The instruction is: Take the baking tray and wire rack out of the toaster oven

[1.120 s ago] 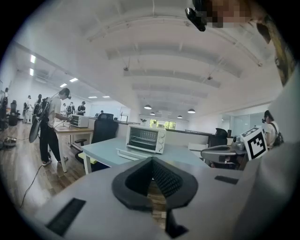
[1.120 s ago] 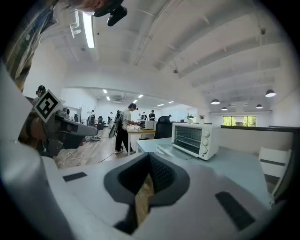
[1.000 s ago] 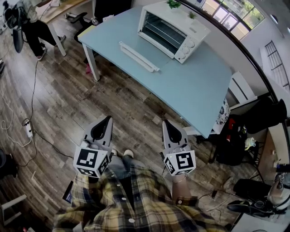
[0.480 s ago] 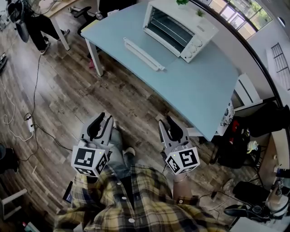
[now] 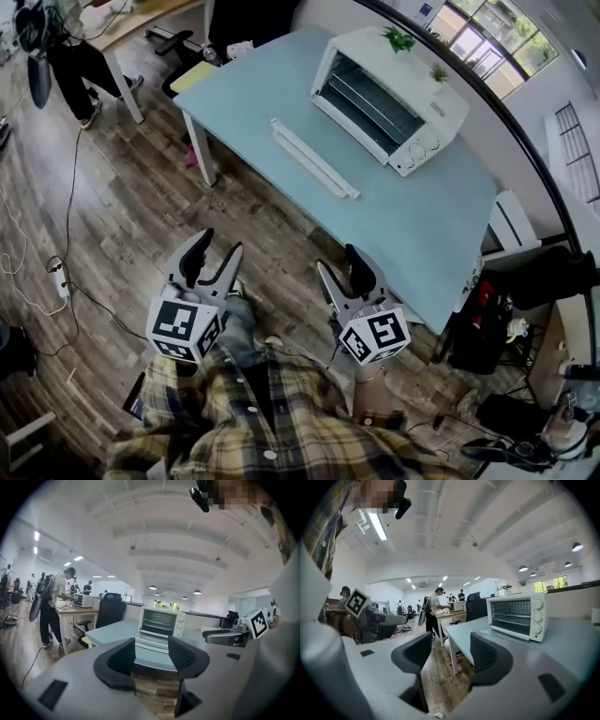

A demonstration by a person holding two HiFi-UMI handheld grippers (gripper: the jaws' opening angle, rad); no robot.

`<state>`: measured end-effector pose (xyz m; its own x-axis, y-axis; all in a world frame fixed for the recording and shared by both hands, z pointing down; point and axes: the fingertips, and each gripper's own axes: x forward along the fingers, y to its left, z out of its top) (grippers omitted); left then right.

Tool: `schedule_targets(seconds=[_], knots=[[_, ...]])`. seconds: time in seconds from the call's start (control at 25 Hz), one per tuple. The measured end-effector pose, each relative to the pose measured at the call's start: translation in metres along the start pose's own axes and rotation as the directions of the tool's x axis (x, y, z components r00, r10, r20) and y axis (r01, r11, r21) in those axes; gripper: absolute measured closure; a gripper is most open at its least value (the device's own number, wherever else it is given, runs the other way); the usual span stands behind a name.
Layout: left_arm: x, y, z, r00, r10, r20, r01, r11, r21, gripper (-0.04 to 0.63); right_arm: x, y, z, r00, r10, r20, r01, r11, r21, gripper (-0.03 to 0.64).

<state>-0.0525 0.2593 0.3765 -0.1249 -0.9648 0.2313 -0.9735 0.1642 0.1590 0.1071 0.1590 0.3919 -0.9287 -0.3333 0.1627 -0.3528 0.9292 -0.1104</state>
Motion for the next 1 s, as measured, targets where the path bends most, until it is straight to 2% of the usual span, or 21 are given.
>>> schedule_targets(seconds=[0.24,0.52,0.76,0.88,1.0], knots=[[0.038,0.068,0.023,0.999,-0.035,-0.010,0.035,0.999,0.000,0.335,0.078,0.002,0.020,1.000,-0.022,0.018,0.022,1.000,0.002,0.342],[0.066,0.122,0.033,0.997,-0.073,-0.022,0.073,0.997,0.006,0.311,0.129,0.001,0.027,0.996,-0.092,0.019,0.091,0.996,0.023,0.333],[0.070,0.158,0.026,0.999,-0.048,-0.025,0.047,0.998,-0.052,0.311,0.148,0.003,0.018,0.992,-0.119,-0.034,0.120,0.992,0.039,0.333],[0.077,0.171,0.017,0.999,-0.025,-0.041,0.021,0.996,-0.085,0.311,0.157,-0.007,0.017,0.990,-0.133,-0.049,0.135,0.990,0.043,0.333],[0.090,0.178,0.015,0.999,-0.011,-0.052,0.006,0.996,-0.086,0.310,0.167,-0.023,0.014,0.988,-0.144,-0.052,0.148,0.987,0.065,0.333]])
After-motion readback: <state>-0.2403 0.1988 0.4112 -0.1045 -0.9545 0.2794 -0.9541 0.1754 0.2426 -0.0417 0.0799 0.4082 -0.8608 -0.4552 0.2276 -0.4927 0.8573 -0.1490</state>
